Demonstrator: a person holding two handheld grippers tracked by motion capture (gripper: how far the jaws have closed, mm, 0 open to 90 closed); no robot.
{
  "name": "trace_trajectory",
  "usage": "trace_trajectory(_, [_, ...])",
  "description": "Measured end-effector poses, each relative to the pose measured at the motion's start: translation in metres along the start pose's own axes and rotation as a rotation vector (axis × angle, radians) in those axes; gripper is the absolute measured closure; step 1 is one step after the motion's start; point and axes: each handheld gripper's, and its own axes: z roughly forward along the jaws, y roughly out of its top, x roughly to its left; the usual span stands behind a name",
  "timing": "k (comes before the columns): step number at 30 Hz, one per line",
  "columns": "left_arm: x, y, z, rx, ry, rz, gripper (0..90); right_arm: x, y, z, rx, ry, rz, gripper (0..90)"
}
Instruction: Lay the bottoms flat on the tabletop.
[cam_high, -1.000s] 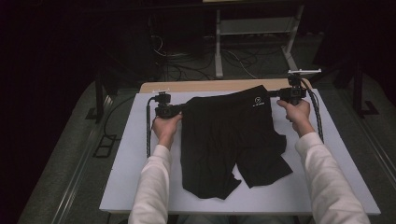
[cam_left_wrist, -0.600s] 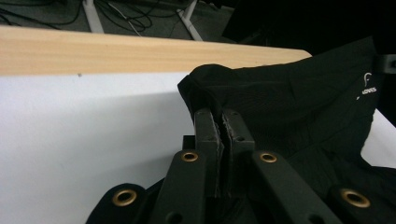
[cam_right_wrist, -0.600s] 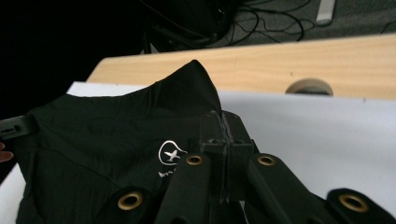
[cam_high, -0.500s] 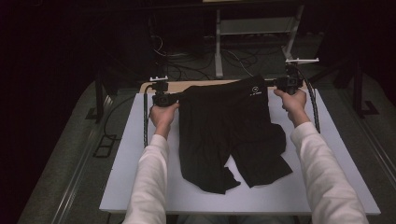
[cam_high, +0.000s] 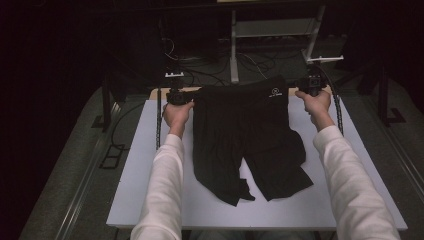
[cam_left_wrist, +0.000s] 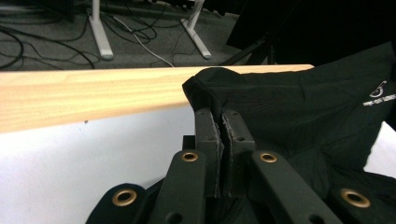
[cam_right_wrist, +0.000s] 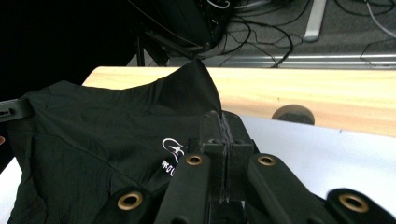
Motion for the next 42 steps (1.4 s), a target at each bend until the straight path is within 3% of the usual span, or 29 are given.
trace_trajectory(11, [-0.016, 0.04, -0.007, -0.035, 0.011, 0.073, 86.8, 0.011, 0.029, -0.016, -0.05, -0.003, -0.012, 87.8])
trace_trajectory(19, [-0.005, 0.039, 0.002, -0.017, 0.035, 0.059, 86.6, 0.005, 0.028, -0.003, -0.054, -0.005, 0.014, 87.8])
trace_trajectory(25, [0.003, 0.043, 0.009, -0.02, 0.068, 0.033, 85.9, 0.008, 0.042, 0.007, -0.066, -0.018, 0.024, 87.5])
trace_trajectory(26, [0.005, 0.041, 0.011, -0.025, 0.083, 0.009, 83.4, 0.008, 0.043, 0.008, -0.069, -0.028, 0.018, 84.6])
trace_trajectory(27, [0.007, 0.038, 0.013, -0.022, 0.095, -0.01, 71.9, 0.007, 0.043, 0.013, -0.06, -0.063, 0.01, 63.3])
trace_trajectory(28, [0.011, 0.032, 0.016, -0.004, 0.111, -0.041, 62.0, 0.006, 0.041, 0.016, -0.042, -0.101, 0.026, 49.2])
trace_trajectory(30, [0.021, 0.016, 0.021, 0.008, 0.103, -0.091, 47.8, 0.001, 0.032, 0.023, 0.011, -0.163, 0.103, 43.2])
trace_trajectory(32, [0.028, -0.003, 0.024, 0.012, 0.097, -0.115, 38.8, 0.0, 0.018, 0.029, 0.026, -0.169, 0.081, 40.5])
trace_trajectory(36, [0.036, -0.03, 0.018, 0.015, 0.061, -0.108, 28.1, -0.005, -0.01, 0.036, 0.048, -0.165, 0.021, 30.1])
trace_trajectory(42, [0.026, -0.044, 0.009, 0.022, 0.017, -0.096, 1.1, -0.007, -0.03, 0.03, 0.048, -0.108, 0.011, 12.0])
